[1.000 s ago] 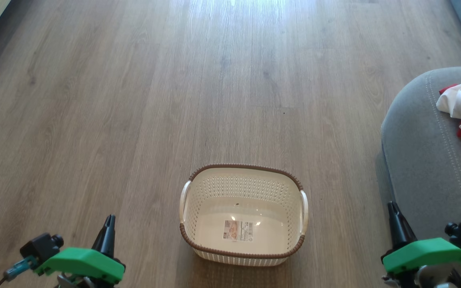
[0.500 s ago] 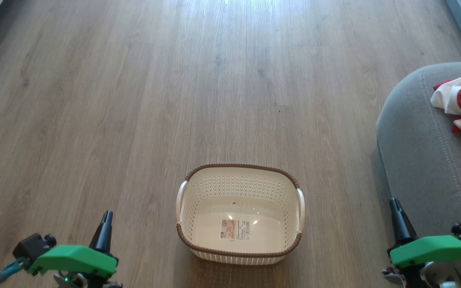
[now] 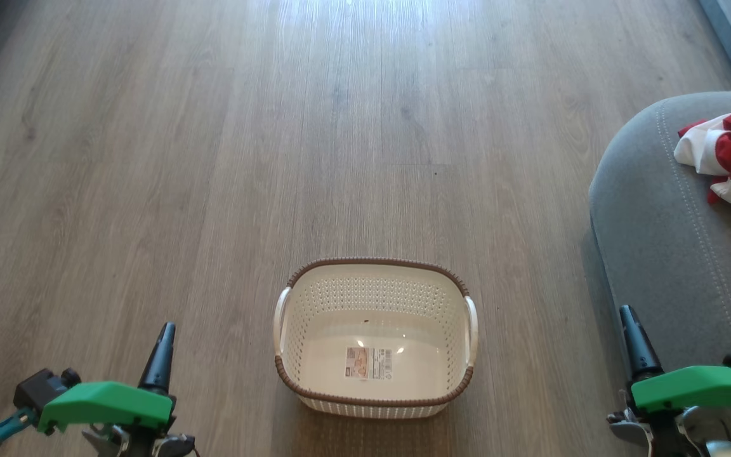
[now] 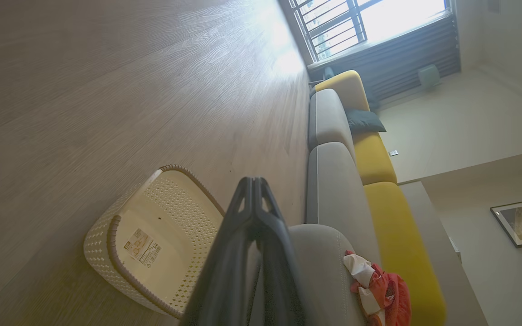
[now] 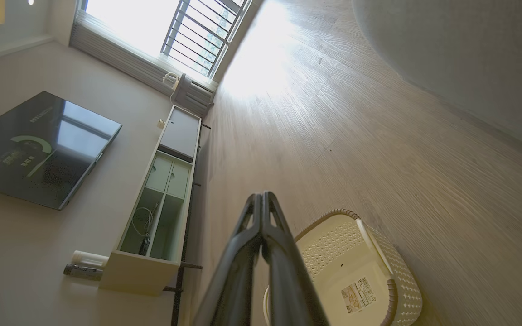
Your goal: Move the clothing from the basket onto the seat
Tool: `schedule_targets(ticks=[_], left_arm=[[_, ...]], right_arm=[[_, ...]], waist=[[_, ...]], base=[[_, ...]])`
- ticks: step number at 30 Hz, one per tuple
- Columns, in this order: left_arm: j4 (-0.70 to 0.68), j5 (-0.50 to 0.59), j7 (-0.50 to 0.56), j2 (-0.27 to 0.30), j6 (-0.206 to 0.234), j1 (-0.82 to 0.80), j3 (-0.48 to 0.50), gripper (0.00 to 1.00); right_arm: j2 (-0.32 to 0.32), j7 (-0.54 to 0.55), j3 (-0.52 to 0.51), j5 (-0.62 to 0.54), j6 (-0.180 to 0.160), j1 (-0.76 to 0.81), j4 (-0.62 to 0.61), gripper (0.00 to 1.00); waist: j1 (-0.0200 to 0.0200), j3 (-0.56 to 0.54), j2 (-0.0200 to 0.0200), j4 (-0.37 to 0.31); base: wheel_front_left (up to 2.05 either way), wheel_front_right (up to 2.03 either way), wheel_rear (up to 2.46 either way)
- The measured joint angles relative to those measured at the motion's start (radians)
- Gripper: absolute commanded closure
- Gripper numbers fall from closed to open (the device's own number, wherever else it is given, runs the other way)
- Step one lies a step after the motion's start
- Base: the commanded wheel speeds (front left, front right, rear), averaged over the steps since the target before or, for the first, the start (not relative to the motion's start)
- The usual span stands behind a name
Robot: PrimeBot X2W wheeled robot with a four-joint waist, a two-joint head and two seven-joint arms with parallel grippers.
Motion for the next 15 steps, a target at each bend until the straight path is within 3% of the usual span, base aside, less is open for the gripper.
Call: schedule_targets(ticks=[15], left_arm=[[-0.013, -0.134, 0.044, -0.016, -0.017, -0.006, 0.038, 1.00]], right_arm=[[0.000, 0.036, -0.006, 0.181, 0.000, -0.017, -0.006, 1.00]], waist=[[0.0000, 0.005, 0.0000, -0.019]], base=[[0.00, 0.00, 0.00]])
